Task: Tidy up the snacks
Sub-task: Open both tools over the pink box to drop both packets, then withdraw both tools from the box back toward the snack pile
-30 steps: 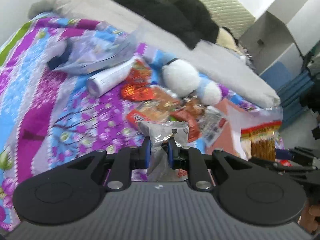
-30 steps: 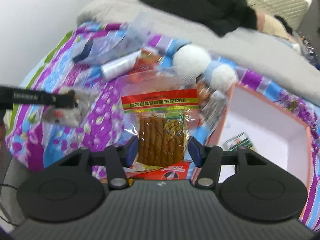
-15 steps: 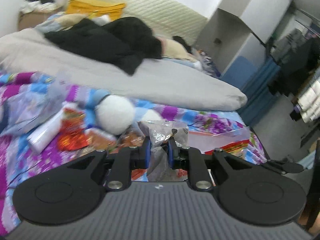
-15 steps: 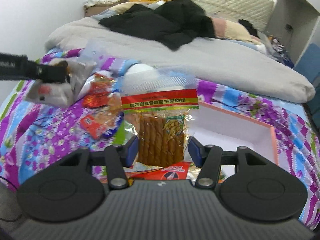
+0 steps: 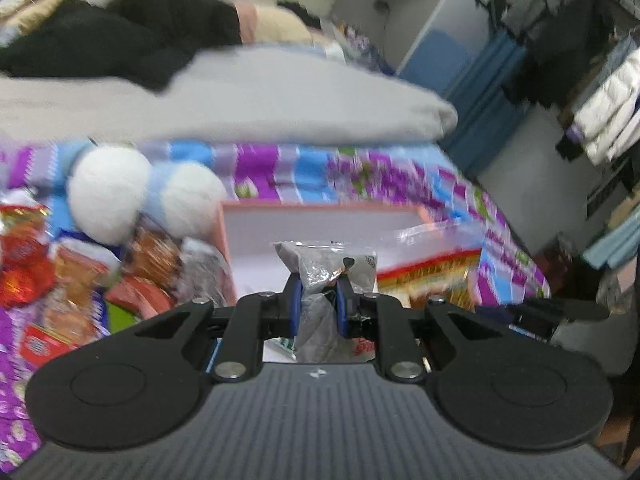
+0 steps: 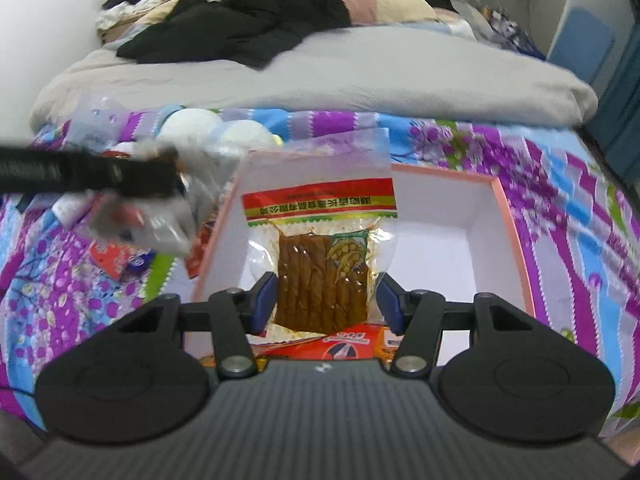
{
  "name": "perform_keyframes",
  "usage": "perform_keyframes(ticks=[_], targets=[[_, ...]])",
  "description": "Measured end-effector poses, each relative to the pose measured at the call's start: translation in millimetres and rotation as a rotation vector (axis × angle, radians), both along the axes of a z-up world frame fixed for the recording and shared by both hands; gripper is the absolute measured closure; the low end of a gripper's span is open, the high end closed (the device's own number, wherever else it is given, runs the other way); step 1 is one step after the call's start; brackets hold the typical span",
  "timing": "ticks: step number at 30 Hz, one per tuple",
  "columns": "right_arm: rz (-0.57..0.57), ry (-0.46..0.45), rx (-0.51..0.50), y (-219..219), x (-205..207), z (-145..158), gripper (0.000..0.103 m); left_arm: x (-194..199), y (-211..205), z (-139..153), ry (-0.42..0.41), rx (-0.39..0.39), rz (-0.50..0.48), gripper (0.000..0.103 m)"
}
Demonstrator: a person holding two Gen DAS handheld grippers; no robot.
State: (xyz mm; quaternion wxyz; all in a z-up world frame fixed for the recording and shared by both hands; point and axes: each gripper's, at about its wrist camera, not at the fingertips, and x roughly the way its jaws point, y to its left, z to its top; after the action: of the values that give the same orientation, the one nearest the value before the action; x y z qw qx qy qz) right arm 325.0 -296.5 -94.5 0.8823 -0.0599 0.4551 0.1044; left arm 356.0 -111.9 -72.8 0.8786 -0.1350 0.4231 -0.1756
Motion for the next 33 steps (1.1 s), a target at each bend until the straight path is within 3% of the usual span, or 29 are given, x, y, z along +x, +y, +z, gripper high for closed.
perform_keyframes(ticks=[10,17,20,22,24,33], targets=[[-0.081,0.114,0.037,-38,33,-72,0.046,36,-41,-78,0.132,0.059,-0.062,0.083],[-0.110,0.171,0.048,-52,41,-110,0.044,45,-49,-96,0.167,0.093,-0.091,0.082],[-0.109,0.193,0.063,-55,43,-116,0.042,46,-51,-96,0.171,0.098,-0.111,0.081],[-0.097,0.184,0.063,-56,44,-116,0.034,45,-49,-94,0.181,0.091,-0.096,0.074],[-0.102,0.170,0.070,-57,44,-112,0.033,43,-47,-87,0.170,0.066,-0.092,0.068],[-0.130,0.074,0.100,-66,31,-68,0.033,13,-33,-22,0.042,0.063,-0.077,0.062]])
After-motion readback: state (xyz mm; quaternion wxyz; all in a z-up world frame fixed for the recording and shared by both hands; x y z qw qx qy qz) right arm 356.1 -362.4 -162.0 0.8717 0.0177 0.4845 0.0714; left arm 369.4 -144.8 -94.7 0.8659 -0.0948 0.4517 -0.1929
